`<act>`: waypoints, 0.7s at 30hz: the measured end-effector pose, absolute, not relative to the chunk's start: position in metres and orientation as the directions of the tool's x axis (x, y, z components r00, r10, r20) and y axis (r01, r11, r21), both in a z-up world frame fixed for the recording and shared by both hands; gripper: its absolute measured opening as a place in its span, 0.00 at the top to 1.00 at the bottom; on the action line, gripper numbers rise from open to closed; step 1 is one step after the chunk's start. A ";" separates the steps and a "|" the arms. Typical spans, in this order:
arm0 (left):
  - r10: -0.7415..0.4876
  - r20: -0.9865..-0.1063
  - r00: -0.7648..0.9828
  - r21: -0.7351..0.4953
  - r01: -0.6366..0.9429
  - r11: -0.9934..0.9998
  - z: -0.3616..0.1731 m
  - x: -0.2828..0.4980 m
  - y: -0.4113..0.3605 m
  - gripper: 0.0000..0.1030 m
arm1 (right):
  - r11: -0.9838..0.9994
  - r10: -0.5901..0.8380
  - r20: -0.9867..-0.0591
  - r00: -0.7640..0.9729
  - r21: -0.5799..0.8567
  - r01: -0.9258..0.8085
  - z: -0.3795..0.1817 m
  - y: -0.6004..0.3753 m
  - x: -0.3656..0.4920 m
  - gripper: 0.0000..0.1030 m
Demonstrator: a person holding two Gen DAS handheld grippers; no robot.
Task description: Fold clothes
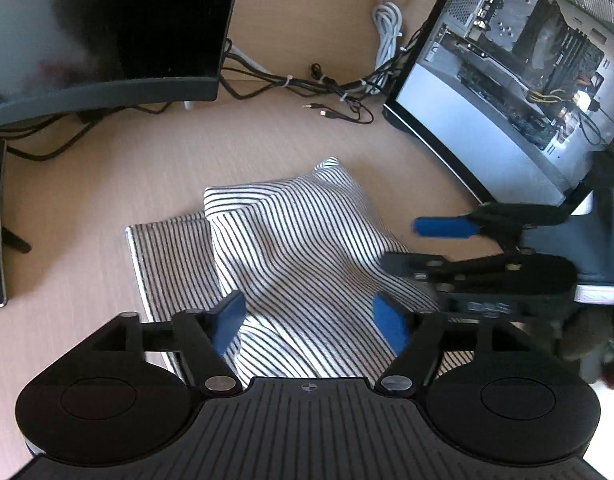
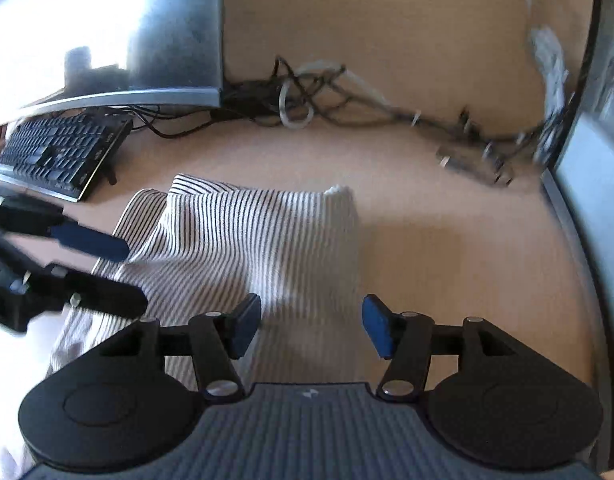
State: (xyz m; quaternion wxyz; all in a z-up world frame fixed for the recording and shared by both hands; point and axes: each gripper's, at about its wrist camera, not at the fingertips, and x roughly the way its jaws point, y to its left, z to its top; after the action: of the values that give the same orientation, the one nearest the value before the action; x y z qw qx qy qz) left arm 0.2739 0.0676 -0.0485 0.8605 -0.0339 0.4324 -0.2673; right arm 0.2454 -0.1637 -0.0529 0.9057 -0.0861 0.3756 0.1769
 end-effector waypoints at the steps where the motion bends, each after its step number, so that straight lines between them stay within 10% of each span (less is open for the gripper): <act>1: -0.480 -0.727 0.492 -0.278 0.428 0.860 -0.048 0.271 0.064 0.15 | 0.911 0.257 -0.696 0.670 -0.057 -0.408 -0.047 -0.168 0.234 0.42; 6: -0.441 -0.732 0.520 -0.230 0.421 0.877 -0.045 0.259 0.045 0.06 | 0.802 0.279 -0.660 0.698 -0.239 -0.547 -0.030 -0.185 0.169 0.21; 21: -0.391 -0.642 0.660 -0.242 0.309 0.920 -0.022 0.213 0.074 0.00 | 0.436 0.443 -0.761 0.474 -0.280 -0.855 -0.067 -0.164 0.076 0.06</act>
State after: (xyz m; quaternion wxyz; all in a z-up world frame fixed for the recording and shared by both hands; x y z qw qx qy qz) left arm 0.2130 0.0739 -0.0219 0.9092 -0.0560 0.3650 -0.1924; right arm 0.0756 -0.1638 -0.0673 0.7898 -0.3366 0.3066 0.4109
